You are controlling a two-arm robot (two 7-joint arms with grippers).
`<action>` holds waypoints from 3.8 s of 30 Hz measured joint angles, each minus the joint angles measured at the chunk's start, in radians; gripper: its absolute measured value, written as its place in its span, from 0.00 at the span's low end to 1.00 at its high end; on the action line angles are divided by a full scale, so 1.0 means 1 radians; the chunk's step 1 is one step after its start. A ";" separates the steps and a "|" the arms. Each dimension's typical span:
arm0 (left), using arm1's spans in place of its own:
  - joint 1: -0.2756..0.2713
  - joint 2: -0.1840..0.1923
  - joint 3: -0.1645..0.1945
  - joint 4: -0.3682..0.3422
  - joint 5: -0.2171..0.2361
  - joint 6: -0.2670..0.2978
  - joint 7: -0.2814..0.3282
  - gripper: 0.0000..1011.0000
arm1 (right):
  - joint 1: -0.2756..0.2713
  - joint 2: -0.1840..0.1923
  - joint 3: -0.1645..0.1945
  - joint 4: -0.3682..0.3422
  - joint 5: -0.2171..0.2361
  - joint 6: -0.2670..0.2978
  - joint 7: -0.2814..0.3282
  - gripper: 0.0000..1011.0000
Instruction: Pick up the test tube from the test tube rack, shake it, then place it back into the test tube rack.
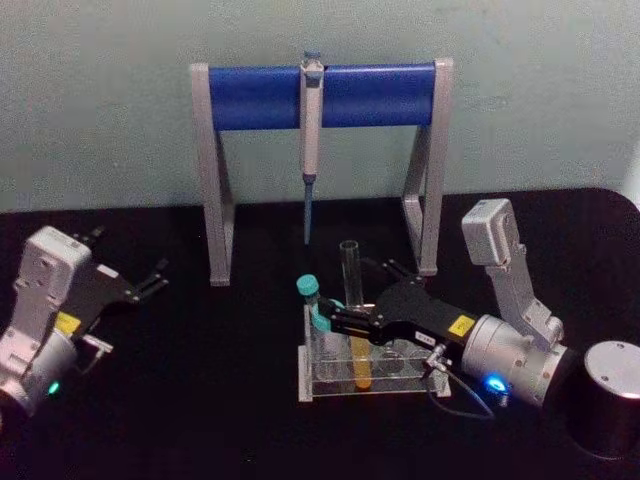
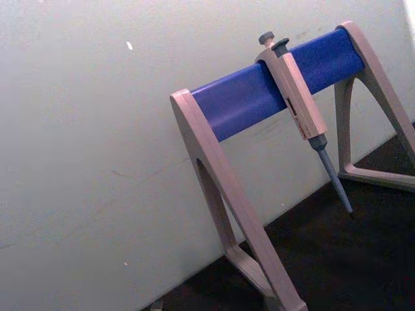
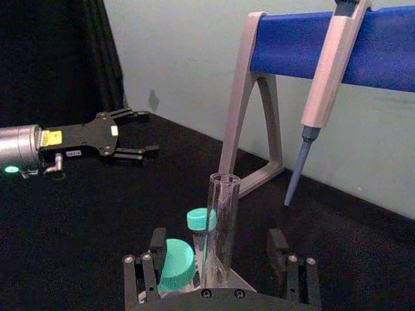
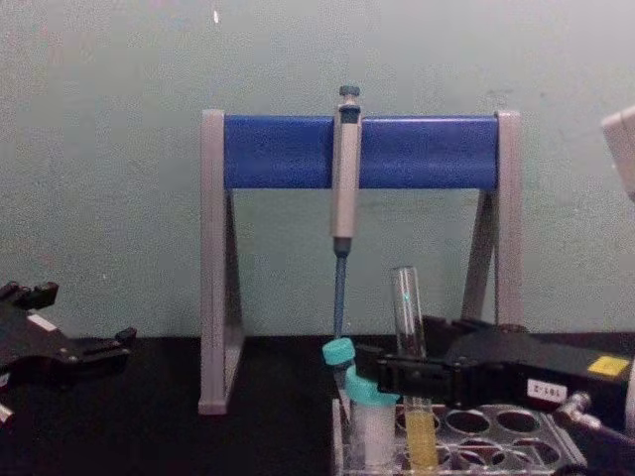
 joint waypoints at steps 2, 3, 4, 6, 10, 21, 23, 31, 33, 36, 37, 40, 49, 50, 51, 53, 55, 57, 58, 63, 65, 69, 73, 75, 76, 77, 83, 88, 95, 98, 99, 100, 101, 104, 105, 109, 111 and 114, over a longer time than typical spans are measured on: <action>0.000 0.000 0.000 0.000 0.000 0.000 0.000 0.99 | -0.001 0.000 0.000 -0.001 0.000 0.000 0.000 0.99; 0.000 0.000 0.000 0.000 0.000 0.000 0.000 0.99 | -0.001 0.001 0.001 -0.001 0.000 0.000 0.000 0.99; 0.000 0.000 0.000 0.000 0.000 0.000 0.000 0.99 | -0.002 0.001 0.001 -0.001 0.000 0.000 0.000 0.99; 0.000 0.000 0.000 0.000 0.000 0.000 0.000 0.99 | -0.002 0.001 0.001 -0.002 0.000 0.000 0.000 0.99; 0.000 0.000 0.000 0.000 0.000 0.000 0.000 0.99 | -0.003 0.002 0.002 -0.004 0.001 0.000 -0.001 0.99; 0.000 0.000 0.000 0.000 0.000 0.000 0.000 0.99 | -0.005 0.003 0.003 -0.006 0.002 -0.001 -0.001 0.75; 0.000 0.000 0.000 0.000 0.000 0.000 0.000 0.99 | -0.005 0.003 0.003 -0.006 0.002 -0.001 -0.002 0.70; 0.000 0.000 0.000 0.000 0.000 0.000 0.000 0.99 | -0.006 0.004 0.004 -0.007 0.002 -0.002 -0.002 0.45; 0.000 0.000 0.000 0.000 0.000 0.000 0.000 0.99 | -0.006 0.004 0.004 -0.007 0.003 -0.002 -0.002 0.38; 0.000 0.000 0.000 0.000 0.000 0.000 0.000 0.99 | -0.006 0.004 0.004 -0.007 0.003 -0.002 -0.002 0.27; 0.000 0.000 0.000 0.000 0.000 0.000 0.000 0.99 | -0.006 0.004 0.004 -0.007 0.003 -0.002 -0.002 0.26; 0.000 0.000 0.000 0.000 0.000 0.000 0.000 0.99 | -0.006 0.004 0.004 -0.008 0.003 -0.002 -0.002 0.23; 0.000 0.000 0.000 0.000 0.000 0.000 0.000 0.99 | -0.006 0.004 0.004 -0.008 0.003 -0.002 -0.002 0.23; 0.000 0.000 0.000 0.000 0.000 0.000 0.000 0.99 | -0.006 0.004 0.004 -0.007 0.003 -0.002 -0.002 0.23; 0.000 0.000 0.000 0.000 0.000 0.000 0.000 0.99 | -0.006 0.004 0.004 -0.008 0.003 -0.002 -0.002 0.23; 0.000 0.000 0.000 0.000 0.000 0.000 0.000 0.99 | -0.006 0.004 0.004 -0.007 0.003 -0.002 -0.002 0.23; 0.000 0.000 0.000 0.000 0.000 0.000 0.000 0.99 | -0.009 0.004 0.004 -0.007 0.004 -0.015 0.003 0.23; 0.000 0.000 0.000 0.000 0.000 0.000 0.000 0.99 | -0.015 0.003 0.008 -0.007 0.009 -0.037 0.010 0.23; 0.000 0.000 0.000 0.000 0.000 0.000 0.000 0.99 | -0.017 0.002 0.009 -0.008 0.011 -0.043 0.012 0.23; 0.000 0.000 0.000 0.000 0.000 0.000 0.000 0.99 | -0.035 0.001 0.019 -0.018 0.022 -0.073 0.018 0.23; 0.000 0.000 0.000 0.000 0.000 0.000 0.000 0.99 | -0.046 0.002 0.022 -0.026 0.026 -0.084 0.019 0.23; 0.000 0.000 0.000 0.000 0.000 0.000 0.000 0.99 | -0.065 0.006 0.029 -0.040 0.029 -0.109 0.020 0.23; 0.000 0.000 0.000 0.000 0.000 0.000 0.000 0.99 | -0.083 0.013 0.038 -0.055 0.025 -0.137 0.018 0.23; 0.000 0.000 0.000 0.000 0.000 0.000 0.000 0.99 | -0.093 0.016 0.046 -0.067 0.019 -0.154 0.014 0.23; 0.000 0.000 0.000 0.000 0.000 0.000 0.000 0.99 | -0.096 0.017 0.048 -0.071 0.017 -0.159 0.012 0.23; 0.000 0.000 0.000 0.000 0.000 0.000 0.000 0.99 | -0.101 0.020 0.053 -0.078 0.012 -0.170 0.010 0.23; 0.000 0.000 0.000 0.000 0.000 0.000 0.000 0.99 | -0.120 0.026 0.075 -0.118 0.002 -0.204 0.007 0.23; 0.000 0.000 0.000 0.000 0.000 0.000 0.000 0.99 | -0.127 0.026 0.090 -0.145 0.003 -0.213 0.008 0.23; 0.000 0.000 0.000 0.000 0.000 0.000 0.000 0.99 | -0.122 0.020 0.108 -0.169 0.009 -0.221 0.005 0.23; 0.000 0.000 0.000 0.000 0.000 0.000 0.000 0.99 | -0.110 0.013 0.115 -0.168 0.006 -0.225 -0.003 0.23; 0.000 0.000 0.000 0.000 0.000 0.000 0.000 0.99 | -0.106 0.011 0.118 -0.166 0.004 -0.227 -0.006 0.23; 0.000 0.000 0.000 0.000 0.000 0.000 0.000 0.99 | -0.098 0.006 0.121 -0.161 0.001 -0.229 -0.011 0.23; 0.000 0.000 0.000 0.000 0.000 0.000 0.000 0.99 | -0.093 0.003 0.122 -0.159 -0.001 -0.230 -0.013 0.23; 0.000 0.000 0.000 0.000 0.000 0.000 0.000 0.99 | -0.077 -0.008 0.125 -0.147 -0.010 -0.236 -0.018 0.23; 0.000 0.000 0.000 0.000 0.000 0.000 0.000 0.99 | -0.073 -0.010 0.126 -0.144 -0.013 -0.237 -0.020 0.23; 0.000 0.000 0.000 0.000 0.000 0.000 0.000 0.99 | -0.056 -0.021 0.127 -0.130 -0.024 -0.240 -0.025 0.23; 0.000 0.000 0.000 0.000 0.000 0.000 0.000 0.99 | -0.049 -0.026 0.128 -0.122 -0.030 -0.240 -0.028 0.23; 0.000 0.000 0.000 0.000 0.000 0.000 0.000 0.99 | -0.043 -0.033 0.130 -0.113 -0.037 -0.239 -0.032 0.23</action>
